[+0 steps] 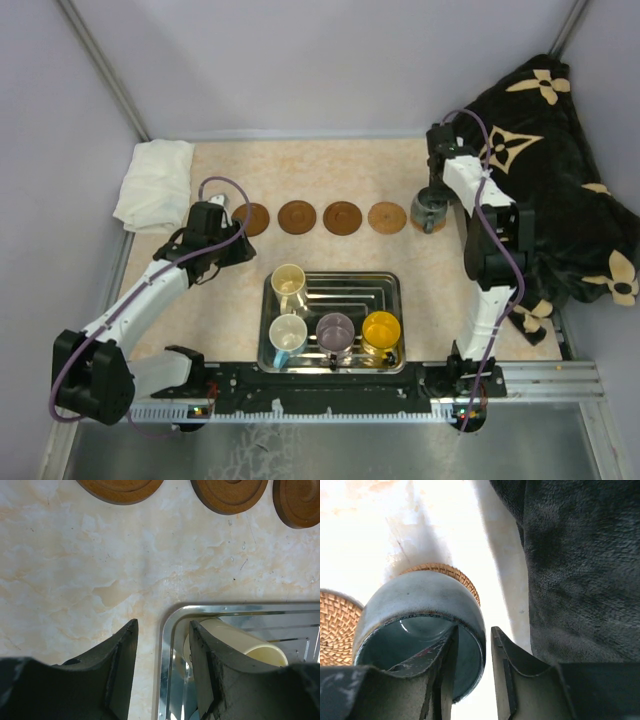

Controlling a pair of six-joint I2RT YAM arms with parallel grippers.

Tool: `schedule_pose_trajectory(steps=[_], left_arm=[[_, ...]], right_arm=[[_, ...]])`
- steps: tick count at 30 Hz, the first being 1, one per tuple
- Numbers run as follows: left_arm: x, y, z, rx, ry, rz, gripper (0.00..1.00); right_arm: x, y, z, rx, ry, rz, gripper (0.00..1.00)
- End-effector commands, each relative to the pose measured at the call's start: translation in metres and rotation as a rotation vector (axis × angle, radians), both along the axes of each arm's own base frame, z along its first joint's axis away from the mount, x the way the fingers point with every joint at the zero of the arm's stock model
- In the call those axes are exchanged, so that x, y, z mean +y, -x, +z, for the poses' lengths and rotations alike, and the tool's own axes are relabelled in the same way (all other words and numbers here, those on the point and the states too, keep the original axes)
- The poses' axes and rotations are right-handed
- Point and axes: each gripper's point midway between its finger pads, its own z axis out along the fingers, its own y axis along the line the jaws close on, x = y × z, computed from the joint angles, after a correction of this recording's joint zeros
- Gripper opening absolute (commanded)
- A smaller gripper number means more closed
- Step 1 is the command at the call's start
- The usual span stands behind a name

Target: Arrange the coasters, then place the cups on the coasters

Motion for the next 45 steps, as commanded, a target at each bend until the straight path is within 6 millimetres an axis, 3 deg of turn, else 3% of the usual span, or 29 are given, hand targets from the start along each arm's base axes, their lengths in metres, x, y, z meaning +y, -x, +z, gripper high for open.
schedule_pose_trajectory(steps=[1,12,17,22,29,33,37,41,45], left_arm=[[0.001,0.001,0.006,-0.022,0.001,0.001,0.52],[0.001,0.005,0.009,-0.03,0.009,0.002,0.52],[0.001,0.005,0.014,-0.044,0.016,0.005,0.53],[0.0,0.004,0.02,-0.056,0.023,0.002,0.55],[-0.002,0.005,0.021,-0.055,0.022,-0.017,0.57],[-0.002,0.006,0.021,-0.049,0.025,-0.017,0.57],[-0.002,0.007,0.023,-0.054,0.032,-0.013,0.58],[0.001,0.01,0.021,-0.043,0.02,-0.004,0.58],[0.002,0.012,0.02,-0.033,0.017,-0.006,0.58]], right_arm=[[0.001,-0.016,0.059,-0.181,-0.031,-0.008,0.35],[0.004,0.0,0.126,-0.314,0.007,0.005,0.49],[0.03,0.027,0.159,-0.394,-0.003,0.055,0.58],[0.074,0.079,0.136,-0.371,-0.104,0.131,0.59],[0.122,0.175,0.084,-0.261,-0.209,0.256,0.62],[0.132,0.218,0.067,-0.196,-0.214,0.313,0.63],[0.122,0.249,0.057,-0.145,-0.198,0.302,0.63],[0.12,0.272,0.05,-0.109,-0.26,0.32,0.62],[0.138,0.285,0.05,-0.091,-0.338,0.378,0.59]])
